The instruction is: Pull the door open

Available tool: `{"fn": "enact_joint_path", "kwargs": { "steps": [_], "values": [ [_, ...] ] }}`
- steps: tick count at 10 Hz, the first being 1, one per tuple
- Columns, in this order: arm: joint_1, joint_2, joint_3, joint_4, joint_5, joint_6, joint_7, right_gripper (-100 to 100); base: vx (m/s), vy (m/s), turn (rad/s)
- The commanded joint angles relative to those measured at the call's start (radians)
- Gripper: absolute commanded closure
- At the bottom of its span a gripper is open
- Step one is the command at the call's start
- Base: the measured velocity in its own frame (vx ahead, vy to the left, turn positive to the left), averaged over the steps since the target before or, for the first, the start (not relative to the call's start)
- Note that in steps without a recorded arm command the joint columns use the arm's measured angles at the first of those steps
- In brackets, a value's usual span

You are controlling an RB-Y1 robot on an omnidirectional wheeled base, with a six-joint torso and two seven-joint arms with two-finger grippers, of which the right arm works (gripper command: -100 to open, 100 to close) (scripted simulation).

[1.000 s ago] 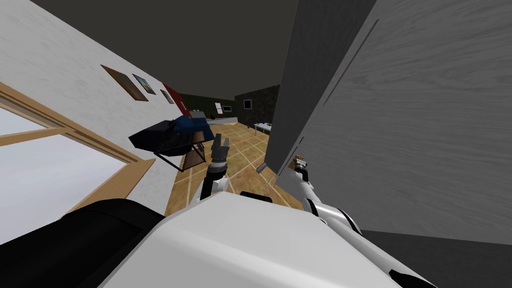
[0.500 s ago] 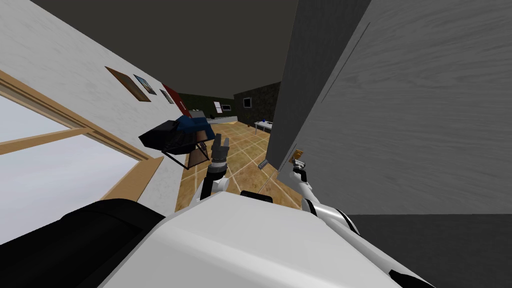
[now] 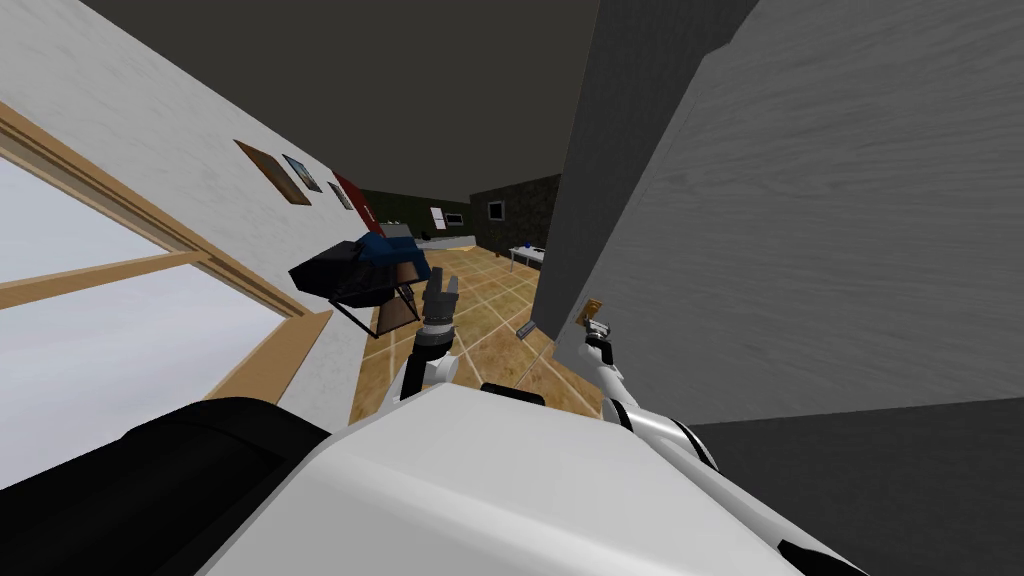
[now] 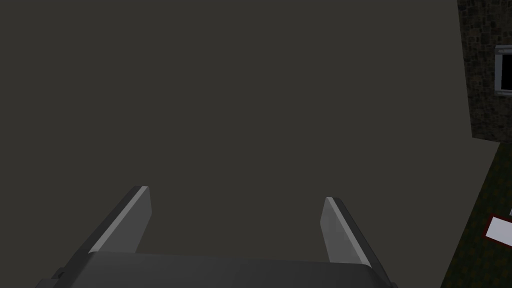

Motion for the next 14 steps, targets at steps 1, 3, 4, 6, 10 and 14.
{"fn": "enact_joint_path", "kwargs": {
  "steps": [1, 3, 4, 6, 10, 14],
  "values": [
    [0.003, -0.004, -0.001, 0.001, 0.0, -0.005, -0.004, -100, 0.191, -0.087, 0.04],
    [0.007, -0.008, -0.002, 0.004, 0.0, -0.012, -0.009, -100, 0.193, -0.088, 0.031],
    [0.009, -0.011, -0.003, 0.005, 0.0, -0.016, -0.012, -100, 0.197, -0.078, 0.047],
    [0.013, -0.015, -0.005, 0.008, 0.0, -0.022, -0.017, -100, 0.199, -0.079, 0.032],
    [0.012, -0.012, -0.005, 0.005, 0.0, -0.018, -0.013, 100, 0.003, -0.003, -0.001],
    [0.016, -0.015, 0.011, 0.002, 0.005, -0.01, -0.026, 100, -0.035, 0.0, 0.019]
  ]
}}
